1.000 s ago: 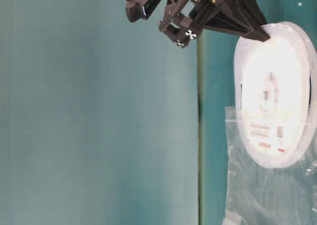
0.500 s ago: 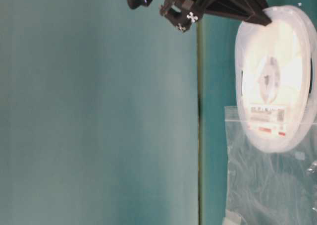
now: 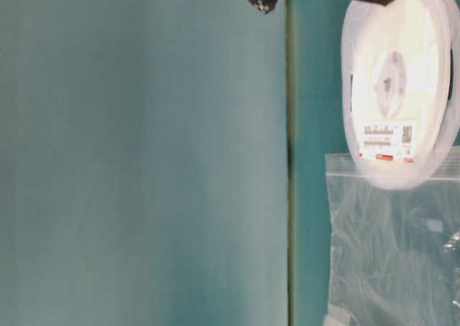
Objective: Take out the reel from the clear zip bag.
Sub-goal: 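Pull the reel rightward out of the bag while left gripper holds bag, then lower the reel onto the table right of the bag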
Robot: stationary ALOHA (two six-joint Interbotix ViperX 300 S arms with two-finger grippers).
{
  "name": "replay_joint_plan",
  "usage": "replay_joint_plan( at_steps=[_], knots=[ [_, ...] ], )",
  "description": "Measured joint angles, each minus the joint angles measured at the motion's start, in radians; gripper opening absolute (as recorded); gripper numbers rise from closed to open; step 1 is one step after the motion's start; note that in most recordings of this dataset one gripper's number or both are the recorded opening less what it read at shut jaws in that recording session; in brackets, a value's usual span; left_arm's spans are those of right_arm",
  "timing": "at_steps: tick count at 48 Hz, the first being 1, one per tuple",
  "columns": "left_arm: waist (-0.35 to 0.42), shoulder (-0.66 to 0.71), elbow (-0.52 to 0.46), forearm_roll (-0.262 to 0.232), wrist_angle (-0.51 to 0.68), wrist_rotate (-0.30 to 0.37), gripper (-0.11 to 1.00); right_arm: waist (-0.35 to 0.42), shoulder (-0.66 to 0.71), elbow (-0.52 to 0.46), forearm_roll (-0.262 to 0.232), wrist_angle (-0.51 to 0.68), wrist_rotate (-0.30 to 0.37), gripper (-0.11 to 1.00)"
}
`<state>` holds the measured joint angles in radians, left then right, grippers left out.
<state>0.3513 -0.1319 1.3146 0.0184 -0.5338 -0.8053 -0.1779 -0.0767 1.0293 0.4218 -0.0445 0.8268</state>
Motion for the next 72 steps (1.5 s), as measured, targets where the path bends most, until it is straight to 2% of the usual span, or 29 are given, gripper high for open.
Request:
replay_joint_plan(
  at_steps=[36,72],
  knots=[
    [0.0,0.0,0.0,0.0,0.003,-0.002,-0.04,-0.015,-0.109,0.106,0.009,0.006,0.0,0.02],
    [0.0,0.0,0.0,0.0,0.005,-0.003,-0.04,-0.017,-0.12,0.115,0.012,0.009,0.0,0.02]
  ],
)
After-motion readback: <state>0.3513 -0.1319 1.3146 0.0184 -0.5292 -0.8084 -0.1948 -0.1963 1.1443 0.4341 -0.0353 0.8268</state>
